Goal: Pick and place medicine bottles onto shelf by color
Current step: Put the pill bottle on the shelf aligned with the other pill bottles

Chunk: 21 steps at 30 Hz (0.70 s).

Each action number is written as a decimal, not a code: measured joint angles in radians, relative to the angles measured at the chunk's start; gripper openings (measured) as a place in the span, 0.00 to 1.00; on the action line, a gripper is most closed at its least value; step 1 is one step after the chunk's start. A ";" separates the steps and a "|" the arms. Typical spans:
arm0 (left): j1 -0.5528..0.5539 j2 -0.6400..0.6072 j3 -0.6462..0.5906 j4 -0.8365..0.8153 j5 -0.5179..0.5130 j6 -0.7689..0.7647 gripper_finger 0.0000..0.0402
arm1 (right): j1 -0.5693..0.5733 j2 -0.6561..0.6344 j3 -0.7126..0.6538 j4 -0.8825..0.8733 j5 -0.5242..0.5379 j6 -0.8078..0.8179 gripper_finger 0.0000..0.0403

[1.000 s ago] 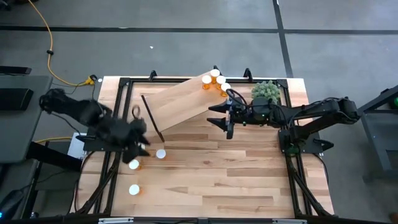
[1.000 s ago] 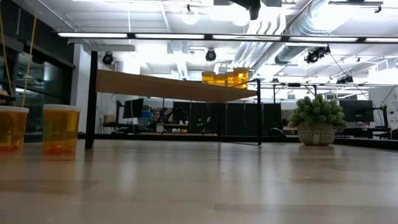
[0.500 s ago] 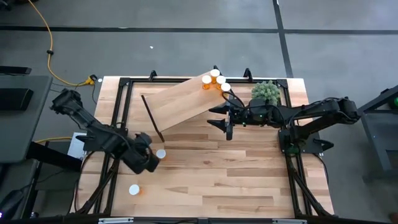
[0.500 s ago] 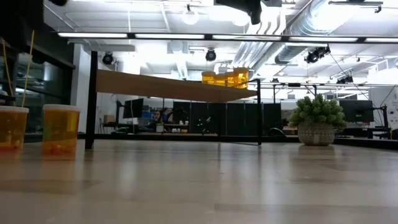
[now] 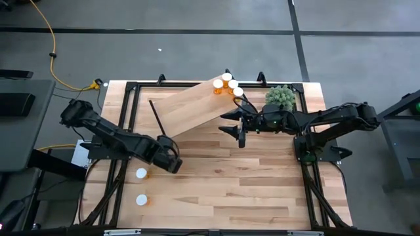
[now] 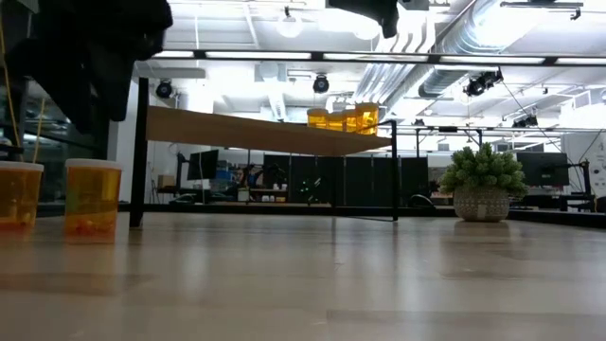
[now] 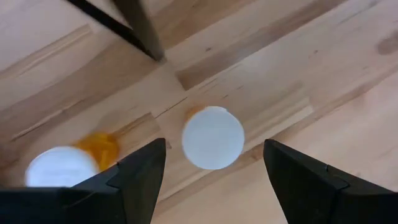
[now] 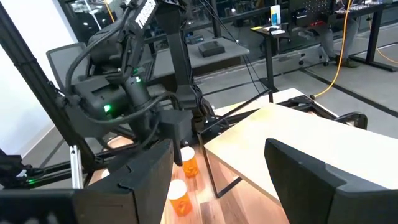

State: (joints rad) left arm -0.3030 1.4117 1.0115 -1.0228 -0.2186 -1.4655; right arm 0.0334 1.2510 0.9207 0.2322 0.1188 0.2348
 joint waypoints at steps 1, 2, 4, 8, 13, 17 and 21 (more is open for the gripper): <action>0.003 0.010 0.000 0.007 0.004 0.008 0.65 | 0.000 0.000 0.000 -0.004 0.000 0.000 0.61; 0.005 0.017 0.000 0.004 0.007 0.011 0.65 | 0.000 0.000 0.000 -0.006 0.000 0.000 0.61; 0.009 0.034 0.000 0.011 0.006 0.006 0.65 | 0.000 0.000 0.000 -0.006 0.000 0.000 0.61; 0.009 0.055 0.001 0.028 0.014 0.010 0.65 | 0.000 0.000 0.000 -0.009 0.000 0.001 0.61; 0.008 0.077 0.001 0.041 0.049 0.088 0.65 | 0.000 0.000 0.000 -0.009 0.000 0.000 0.61; 0.008 0.087 0.001 0.059 0.051 0.090 0.65 | 0.000 0.000 0.000 -0.005 0.000 0.000 0.61; 0.010 0.085 0.000 0.045 0.052 0.082 0.66 | 0.000 0.000 0.000 -0.007 0.000 0.005 0.61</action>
State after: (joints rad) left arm -0.2928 1.4966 1.0119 -0.9776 -0.1662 -1.3838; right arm 0.0334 1.2510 0.9211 0.2253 0.1184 0.2399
